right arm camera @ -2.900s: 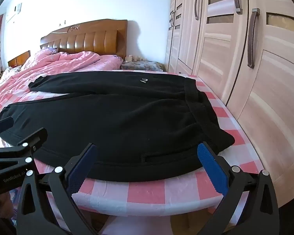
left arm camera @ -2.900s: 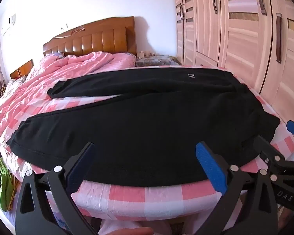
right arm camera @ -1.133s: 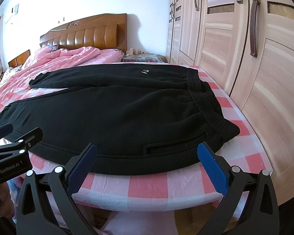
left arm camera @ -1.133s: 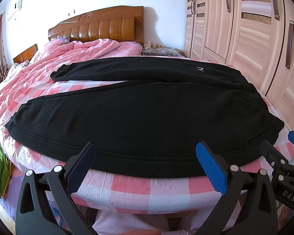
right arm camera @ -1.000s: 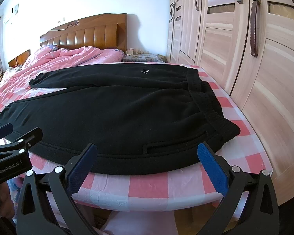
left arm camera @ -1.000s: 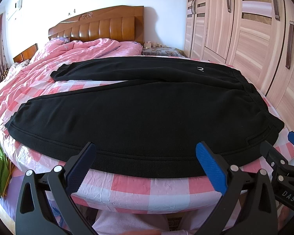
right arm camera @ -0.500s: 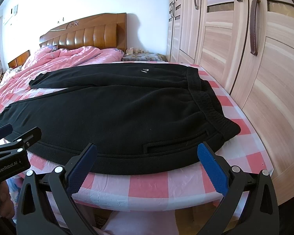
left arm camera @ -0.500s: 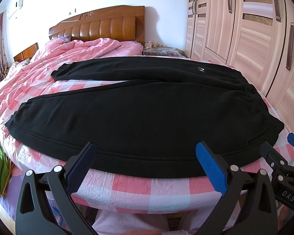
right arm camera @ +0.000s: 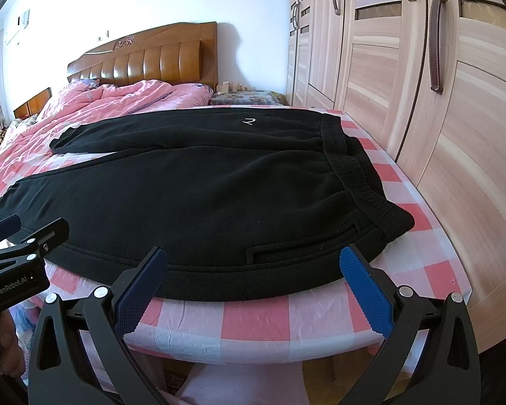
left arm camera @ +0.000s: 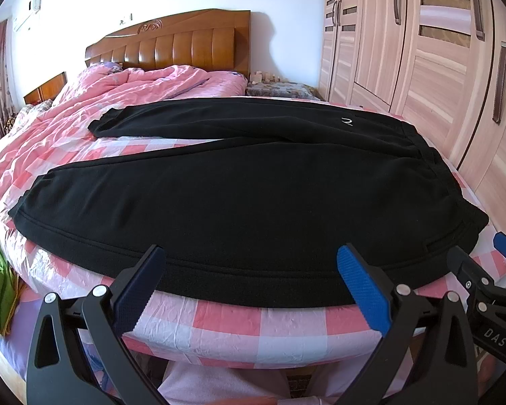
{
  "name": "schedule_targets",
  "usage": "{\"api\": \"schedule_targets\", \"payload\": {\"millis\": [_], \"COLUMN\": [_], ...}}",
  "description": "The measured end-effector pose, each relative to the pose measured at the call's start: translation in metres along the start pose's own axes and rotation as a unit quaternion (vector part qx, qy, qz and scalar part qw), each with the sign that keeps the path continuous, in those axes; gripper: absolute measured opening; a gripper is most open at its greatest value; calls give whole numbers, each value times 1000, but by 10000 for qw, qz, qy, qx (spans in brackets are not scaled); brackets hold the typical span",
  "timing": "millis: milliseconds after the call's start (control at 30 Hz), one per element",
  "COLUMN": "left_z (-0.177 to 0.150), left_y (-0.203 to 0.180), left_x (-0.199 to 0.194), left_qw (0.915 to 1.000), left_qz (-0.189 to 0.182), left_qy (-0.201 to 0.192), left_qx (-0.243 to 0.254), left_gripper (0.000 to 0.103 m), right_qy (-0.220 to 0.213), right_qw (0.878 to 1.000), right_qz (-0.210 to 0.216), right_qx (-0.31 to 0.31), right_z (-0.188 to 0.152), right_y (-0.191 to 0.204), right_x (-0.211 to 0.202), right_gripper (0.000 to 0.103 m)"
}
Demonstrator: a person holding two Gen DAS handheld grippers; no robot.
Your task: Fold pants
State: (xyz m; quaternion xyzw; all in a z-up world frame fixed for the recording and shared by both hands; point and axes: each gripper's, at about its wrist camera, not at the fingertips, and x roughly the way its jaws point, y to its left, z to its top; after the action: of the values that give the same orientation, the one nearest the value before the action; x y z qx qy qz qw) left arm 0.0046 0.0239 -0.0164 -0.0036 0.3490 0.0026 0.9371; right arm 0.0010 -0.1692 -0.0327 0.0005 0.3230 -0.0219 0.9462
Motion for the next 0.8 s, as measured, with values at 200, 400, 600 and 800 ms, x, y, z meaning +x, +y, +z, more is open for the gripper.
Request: {"api": "schedule_targets", "payload": {"millis": [200,400,600,800], "left_z": [2,2,0,3], "left_y": [2,5,-1,-6], "left_x": [-2,-12,-21,-13], "left_qw": [10000,9995,9992,9987], "left_qz": [28,17,-214,-329], "left_qy": [-40,-197,-327,-402], "left_qx": [-82,-232,-115,11], "left_gripper": [102,102,102,102], "right_qy": [9,-15,-133,-64], "right_qw": [10000,10000,9997,9999], "right_qz": [-15,20,-165,19], "right_qx": [36,71,148,-87], "right_z": [-1,0,9,41], "right_y": [-1,-6,-23,-39], "right_x": [1,0,2,25], "right_gripper": [99,99,99,99]}}
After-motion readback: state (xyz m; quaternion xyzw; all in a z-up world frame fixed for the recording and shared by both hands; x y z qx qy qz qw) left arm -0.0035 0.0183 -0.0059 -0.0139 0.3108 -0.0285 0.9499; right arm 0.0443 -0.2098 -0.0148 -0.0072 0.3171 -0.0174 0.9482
